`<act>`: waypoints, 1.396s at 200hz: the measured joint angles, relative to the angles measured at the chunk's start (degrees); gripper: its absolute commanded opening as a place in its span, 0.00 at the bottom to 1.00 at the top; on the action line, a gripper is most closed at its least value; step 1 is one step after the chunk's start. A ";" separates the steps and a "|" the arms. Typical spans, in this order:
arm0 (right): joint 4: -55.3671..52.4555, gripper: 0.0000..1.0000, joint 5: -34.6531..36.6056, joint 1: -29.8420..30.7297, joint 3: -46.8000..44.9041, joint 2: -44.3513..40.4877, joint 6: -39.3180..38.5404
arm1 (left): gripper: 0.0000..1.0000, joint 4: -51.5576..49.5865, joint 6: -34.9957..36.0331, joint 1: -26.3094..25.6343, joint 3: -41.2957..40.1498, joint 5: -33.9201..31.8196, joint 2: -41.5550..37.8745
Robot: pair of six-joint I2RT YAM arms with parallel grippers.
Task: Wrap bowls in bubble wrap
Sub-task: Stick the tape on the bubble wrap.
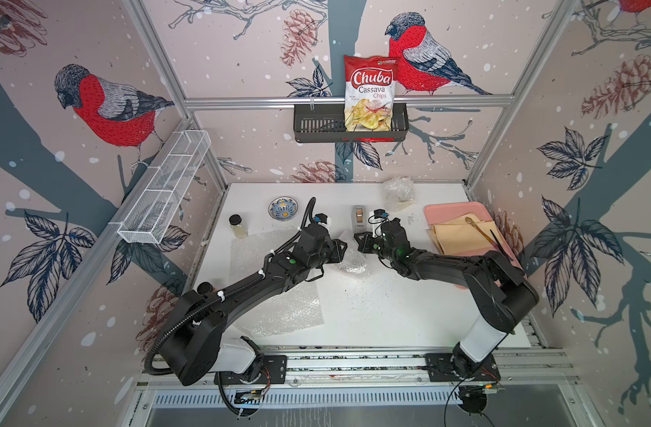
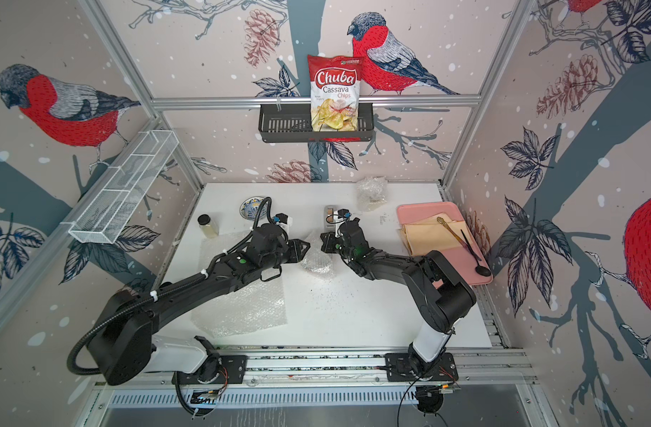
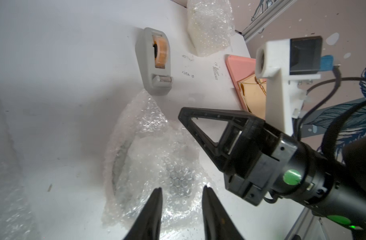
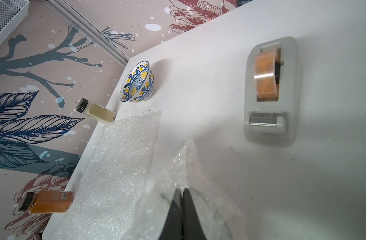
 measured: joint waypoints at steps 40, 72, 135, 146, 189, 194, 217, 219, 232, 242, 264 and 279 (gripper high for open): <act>0.00 0.06 0.46 0.52 -0.15 -0.07 0.00 | 0.21 3.85 -2.27 -0.07 0.28 3.93 2.97; 0.02 0.06 0.87 0.57 -0.17 -0.07 0.00 | 0.19 6.84 -3.87 -0.11 0.81 7.02 5.99; 0.04 0.06 0.90 0.55 -0.42 -0.11 0.00 | 0.13 10.43 -4.46 -0.17 3.74 8.28 13.22; 0.04 0.06 1.11 0.55 -0.46 -0.13 -0.02 | 0.12 10.58 -4.44 -0.17 4.37 8.11 14.73; 0.24 0.06 1.25 0.50 -1.27 -0.33 0.00 | 0.12 11.08 -4.37 -0.17 5.42 6.80 18.95; 0.26 0.06 1.25 0.50 -1.36 -0.33 0.00 | 0.12 11.19 -4.37 -0.17 5.44 6.75 19.26; 0.24 0.06 1.25 0.42 -1.55 -0.33 0.00 | 0.12 11.58 -4.22 -0.09 5.90 6.56 21.00; 0.26 0.06 1.25 0.42 -1.55 -0.33 0.00 | 0.12 11.63 -4.20 -0.07 5.95 6.49 21.18; 0.33 0.06 1.25 0.28 -1.55 -0.24 0.00 | 0.12 11.85 -4.20 -0.07 6.23 6.34 22.08; 0.37 0.06 1.25 0.22 -1.55 0.00 0.00 | 0.12 11.93 -4.20 -0.04 6.27 6.21 22.51; 0.48 0.06 1.05 -0.13 -1.55 0.74 0.00 | 0.12 12.44 -3.80 -0.04 6.27 5.46 23.39; 0.52 0.06 0.96 -0.50 -1.55 1.38 0.02 | 0.12 13.05 -3.80 -0.04 6.27 5.38 24.11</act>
